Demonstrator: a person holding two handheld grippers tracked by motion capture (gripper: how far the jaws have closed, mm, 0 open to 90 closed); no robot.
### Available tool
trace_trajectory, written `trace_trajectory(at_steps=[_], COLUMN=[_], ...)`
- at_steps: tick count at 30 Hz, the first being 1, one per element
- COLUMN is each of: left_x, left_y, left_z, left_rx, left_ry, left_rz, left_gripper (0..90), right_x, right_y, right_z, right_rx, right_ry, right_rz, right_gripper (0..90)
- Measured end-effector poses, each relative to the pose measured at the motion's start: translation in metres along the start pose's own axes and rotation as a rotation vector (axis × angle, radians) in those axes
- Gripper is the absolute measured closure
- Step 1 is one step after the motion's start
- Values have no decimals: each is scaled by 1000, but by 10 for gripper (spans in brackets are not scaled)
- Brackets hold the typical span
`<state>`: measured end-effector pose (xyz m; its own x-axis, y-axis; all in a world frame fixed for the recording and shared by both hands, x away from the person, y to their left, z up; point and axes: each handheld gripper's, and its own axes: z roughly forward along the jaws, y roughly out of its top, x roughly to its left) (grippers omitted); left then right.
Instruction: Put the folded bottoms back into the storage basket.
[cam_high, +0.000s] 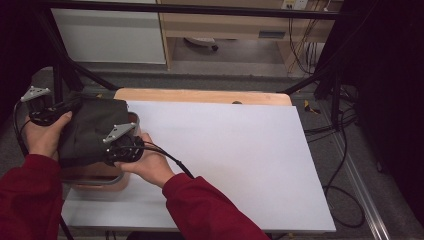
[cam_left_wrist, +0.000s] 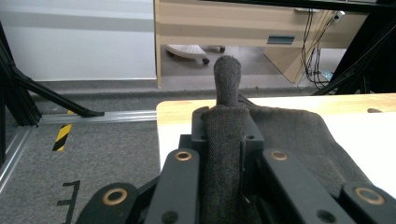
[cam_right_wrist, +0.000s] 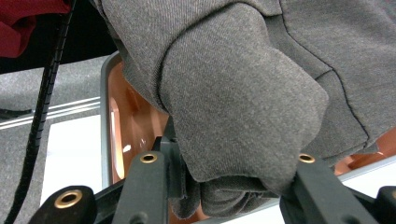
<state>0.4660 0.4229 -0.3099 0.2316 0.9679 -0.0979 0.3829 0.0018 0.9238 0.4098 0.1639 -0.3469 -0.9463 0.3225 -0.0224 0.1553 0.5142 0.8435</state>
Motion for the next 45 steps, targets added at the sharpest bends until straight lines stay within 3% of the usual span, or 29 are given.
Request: trace_trajectory(at_steps=[25,33,45], left_x=[3,0,2], left_y=[-9,-12,-17], left_z=[-9,-6,0], left_rx=[-17,16,40], left_ry=[4,-6,-10], left_rz=[-10,11,-1], left_gripper=[815,815,814], right_x=[8,14,11], right_y=[-4,-9,-12], right_z=[5,5,8], right_rx=[-3,8,24], right_ry=[8,14,27], right_rz=[-7,4,14], right_gripper=[634,632,627])
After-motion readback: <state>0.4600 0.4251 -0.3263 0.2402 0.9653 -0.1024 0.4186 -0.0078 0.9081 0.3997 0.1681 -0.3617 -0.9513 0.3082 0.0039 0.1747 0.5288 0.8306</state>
